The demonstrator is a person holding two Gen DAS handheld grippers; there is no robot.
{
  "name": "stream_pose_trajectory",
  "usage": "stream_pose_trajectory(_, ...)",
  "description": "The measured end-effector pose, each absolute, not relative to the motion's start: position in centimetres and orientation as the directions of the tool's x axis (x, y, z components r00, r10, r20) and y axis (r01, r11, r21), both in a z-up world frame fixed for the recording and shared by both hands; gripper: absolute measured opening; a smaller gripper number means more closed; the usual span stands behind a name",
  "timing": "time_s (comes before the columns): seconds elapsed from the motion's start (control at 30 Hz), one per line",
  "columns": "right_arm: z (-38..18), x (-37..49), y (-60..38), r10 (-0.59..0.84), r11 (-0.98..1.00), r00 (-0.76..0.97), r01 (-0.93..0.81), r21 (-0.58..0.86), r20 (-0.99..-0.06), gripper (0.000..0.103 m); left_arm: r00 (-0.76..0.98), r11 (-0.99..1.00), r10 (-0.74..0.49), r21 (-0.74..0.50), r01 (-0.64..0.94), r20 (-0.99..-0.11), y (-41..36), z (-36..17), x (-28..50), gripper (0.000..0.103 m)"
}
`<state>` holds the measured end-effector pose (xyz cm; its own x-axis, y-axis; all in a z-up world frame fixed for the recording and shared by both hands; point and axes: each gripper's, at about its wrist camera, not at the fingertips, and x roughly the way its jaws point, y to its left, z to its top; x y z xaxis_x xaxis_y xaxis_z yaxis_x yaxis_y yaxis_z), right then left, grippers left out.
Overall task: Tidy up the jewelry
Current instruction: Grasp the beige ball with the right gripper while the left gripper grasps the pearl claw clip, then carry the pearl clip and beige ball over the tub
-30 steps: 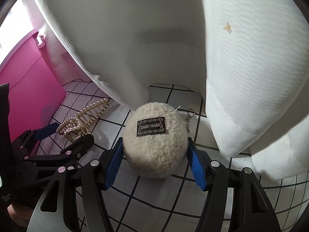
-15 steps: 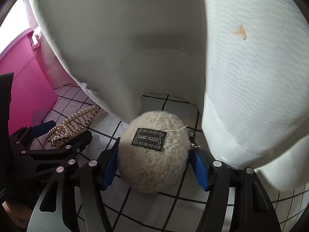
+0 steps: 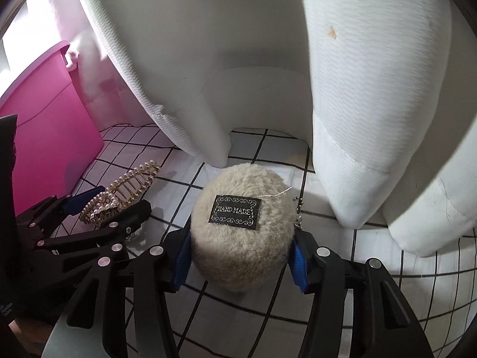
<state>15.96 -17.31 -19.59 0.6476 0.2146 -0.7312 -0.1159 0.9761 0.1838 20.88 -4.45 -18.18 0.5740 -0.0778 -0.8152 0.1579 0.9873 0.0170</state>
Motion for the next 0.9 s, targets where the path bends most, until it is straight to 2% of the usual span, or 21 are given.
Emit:
stream_pose_trajectory(0.43, -19.1, 8.0, -17.9, 0.241, 0.968, 0.638, -0.105, 0.228, -0.731, 0.052, 0.536, 0.982, -0.123, -0.023, 0.189, -0.835, -5.8, -17.2, 15.5, 0.069)
stream_pose_trajectory(0.47, -19.1, 7.3, -18.0, 0.244, 0.967, 0.636, -0.102, 0.234, -0.732, 0.052, 0.534, 0.98, -0.132, -0.028, 0.199, -0.835, -5.9, -16.9, 14.8, 0.06)
stream_pose_trajectory(0.53, -18.9, 5.7, -18.2, 0.245, 0.967, 0.63, -0.1, 0.236, -0.737, 0.052, 0.521, 0.978, -0.121, -0.011, 0.209, -0.845, -6.3, -16.7, 13.7, 0.05)
stream_pose_trajectory(0.9, -18.0, 0.1, -18.8, 0.244, 0.969, 0.599, -0.12, 0.216, -0.762, 0.052, 0.508, 0.977, -0.157, -0.058, 0.205, -0.847, -3.9, -14.5, 6.0, 0.049)
